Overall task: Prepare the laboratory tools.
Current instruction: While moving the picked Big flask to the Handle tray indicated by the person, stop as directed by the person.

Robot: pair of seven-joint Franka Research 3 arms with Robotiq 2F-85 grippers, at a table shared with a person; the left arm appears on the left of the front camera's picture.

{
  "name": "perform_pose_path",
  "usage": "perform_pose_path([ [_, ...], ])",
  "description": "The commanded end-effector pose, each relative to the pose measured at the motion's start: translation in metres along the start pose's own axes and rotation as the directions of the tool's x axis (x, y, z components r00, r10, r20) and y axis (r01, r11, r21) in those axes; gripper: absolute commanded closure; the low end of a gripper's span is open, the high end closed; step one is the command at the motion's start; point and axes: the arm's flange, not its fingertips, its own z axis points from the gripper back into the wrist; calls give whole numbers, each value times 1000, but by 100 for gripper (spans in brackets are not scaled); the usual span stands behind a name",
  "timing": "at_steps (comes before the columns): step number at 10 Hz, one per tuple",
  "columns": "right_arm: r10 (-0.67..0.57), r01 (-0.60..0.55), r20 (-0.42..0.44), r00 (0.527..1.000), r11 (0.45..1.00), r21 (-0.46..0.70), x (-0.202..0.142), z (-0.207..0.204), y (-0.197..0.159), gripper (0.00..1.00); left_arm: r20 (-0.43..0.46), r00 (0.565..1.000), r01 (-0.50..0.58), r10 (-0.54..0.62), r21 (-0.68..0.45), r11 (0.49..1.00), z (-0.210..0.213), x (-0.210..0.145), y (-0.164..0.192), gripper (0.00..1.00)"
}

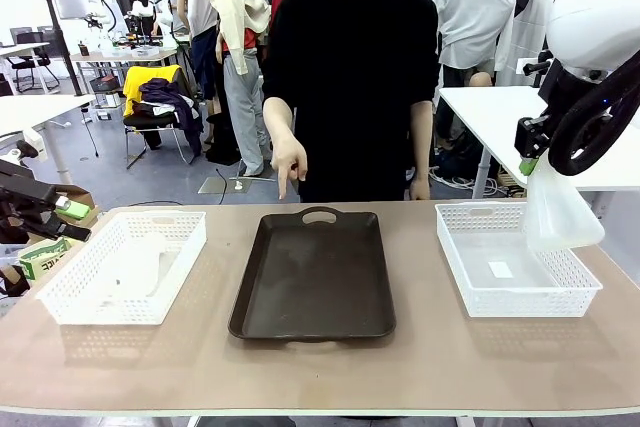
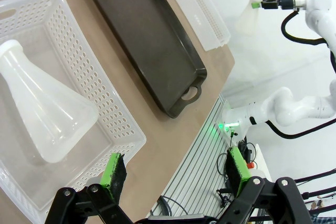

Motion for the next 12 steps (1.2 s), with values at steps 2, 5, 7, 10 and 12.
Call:
perform_pose_path([
  [2,0,0,0,1000,1000,0,0,0,0,100,0,1000,4,-4,-3,1000,2,0,-1,0],
  [5,250,-249,86,964,968,-25,11,20,39,100,0,1000,4,-4,-3,1000,2,0,-1,0],
  [7,395,-398,113,912,918,5,25,34,79,100,0,1000,4,-4,-3,1000,2,0,-1,0],
  [10,589,-601,125,798,793,95,54,45,153,100,0,1000,4,-4,-3,1000,2,0,-1,0],
  [12,683,-690,96,724,719,83,74,49,204,100,0,1000,4,-4,-3,1000,2,0,-1,0],
])
